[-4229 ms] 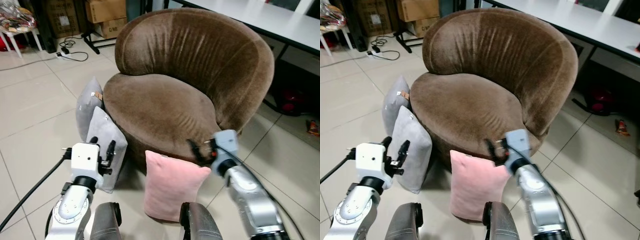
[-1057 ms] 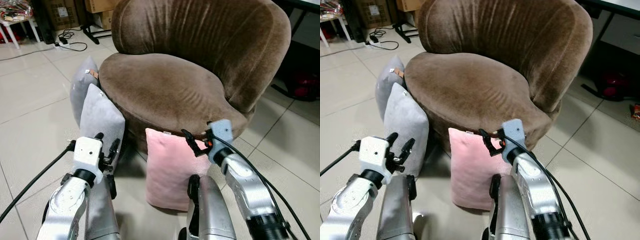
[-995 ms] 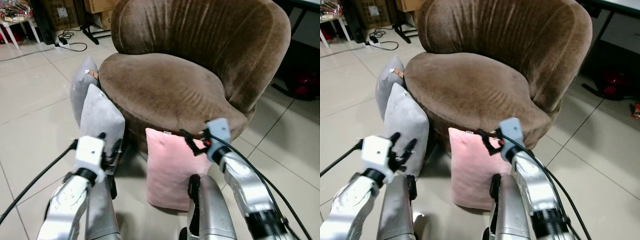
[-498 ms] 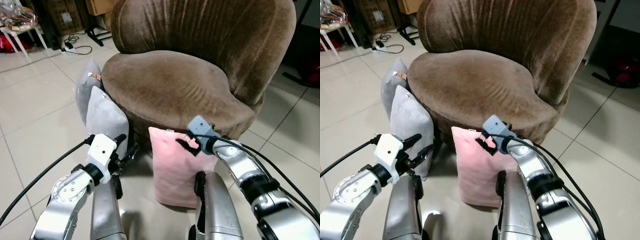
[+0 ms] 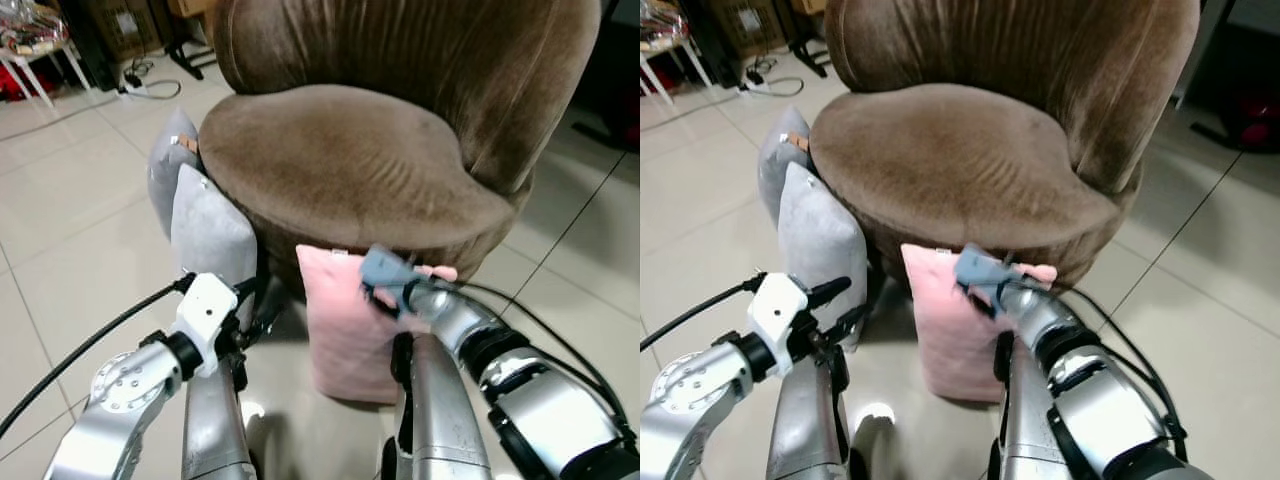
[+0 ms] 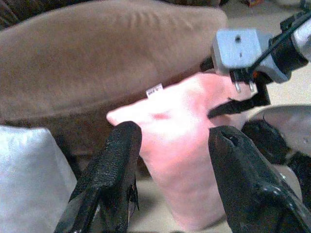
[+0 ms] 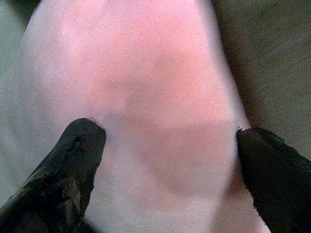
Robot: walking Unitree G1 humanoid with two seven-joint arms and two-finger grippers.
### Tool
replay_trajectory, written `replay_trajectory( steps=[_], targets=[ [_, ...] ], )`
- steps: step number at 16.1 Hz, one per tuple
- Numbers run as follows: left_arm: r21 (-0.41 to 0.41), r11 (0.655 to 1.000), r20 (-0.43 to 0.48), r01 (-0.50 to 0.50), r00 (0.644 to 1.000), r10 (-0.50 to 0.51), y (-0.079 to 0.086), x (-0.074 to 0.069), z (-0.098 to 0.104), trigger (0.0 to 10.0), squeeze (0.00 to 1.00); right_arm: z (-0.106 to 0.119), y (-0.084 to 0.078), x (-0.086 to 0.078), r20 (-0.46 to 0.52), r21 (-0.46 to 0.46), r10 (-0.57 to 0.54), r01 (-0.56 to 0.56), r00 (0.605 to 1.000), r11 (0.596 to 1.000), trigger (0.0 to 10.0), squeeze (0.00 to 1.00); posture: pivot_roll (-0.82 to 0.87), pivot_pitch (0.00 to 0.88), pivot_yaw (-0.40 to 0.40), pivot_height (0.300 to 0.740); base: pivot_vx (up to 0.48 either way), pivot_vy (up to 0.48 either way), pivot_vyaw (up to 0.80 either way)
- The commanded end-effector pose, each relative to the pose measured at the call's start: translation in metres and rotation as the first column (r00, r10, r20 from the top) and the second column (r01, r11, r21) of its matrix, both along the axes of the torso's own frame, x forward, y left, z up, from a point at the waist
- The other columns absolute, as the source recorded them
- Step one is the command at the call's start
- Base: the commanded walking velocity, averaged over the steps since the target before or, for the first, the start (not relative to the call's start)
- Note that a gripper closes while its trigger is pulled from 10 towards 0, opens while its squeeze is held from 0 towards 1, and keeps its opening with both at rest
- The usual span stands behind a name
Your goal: Move the pillow to the sofa from floor
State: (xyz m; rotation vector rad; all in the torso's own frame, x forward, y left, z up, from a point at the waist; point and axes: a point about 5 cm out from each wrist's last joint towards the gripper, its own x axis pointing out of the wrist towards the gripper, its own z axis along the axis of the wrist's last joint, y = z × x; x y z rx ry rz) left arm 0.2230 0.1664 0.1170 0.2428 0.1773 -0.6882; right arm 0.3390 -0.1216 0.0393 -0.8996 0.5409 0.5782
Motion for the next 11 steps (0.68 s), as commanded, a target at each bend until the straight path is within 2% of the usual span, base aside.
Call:
replay_trajectory(
  steps=[1,4,8,10,11],
  targets=[
    [0.004,1.0,-0.015,0.011,1.0,-0.011,0.001,-0.002,0.001,10.0,0.0,0.001,-0.002,0.001,-0.004,-0.054,0.015,-0.015,1.0,0.998,10.0,0.0,0.05,0.142,0.065,0.432,0.0,0.0,0.0],
    [0.017,1.0,-0.029,0.017,0.999,-0.017,0.003,-0.006,0.002,10.0,0.0,0.01,-0.002,0.01,0.095,-0.065,-0.038,0.044,0.995,0.997,10.0,0.0,0.06,0.156,0.058,0.432,0.0,0.0,0.0],
    [0.022,1.0,-0.022,-0.003,1.0,0.003,0.005,-0.003,0.004,10.0,0.0,0.014,0.007,0.012,0.179,-0.086,-0.023,0.039,0.984,0.996,10.0,0.0,0.06,0.159,0.047,0.432,0.0,0.0,0.0],
    [0.021,1.0,-0.025,-0.002,1.0,0.002,0.005,-0.004,0.004,10.0,0.0,0.004,0.012,0.004,0.108,-0.104,0.034,-0.022,0.994,0.994,10.0,0.0,0.06,0.158,0.044,0.432,0.0,0.0,0.0],
    [0.022,1.0,-0.031,0.004,1.0,-0.003,0.004,-0.005,0.004,10.0,0.0,-0.004,0.016,-0.002,0.045,-0.108,0.071,-0.066,0.996,0.992,9.0,0.0,0.06,0.154,0.043,0.432,0.0,0.0,0.0]
  ],
)
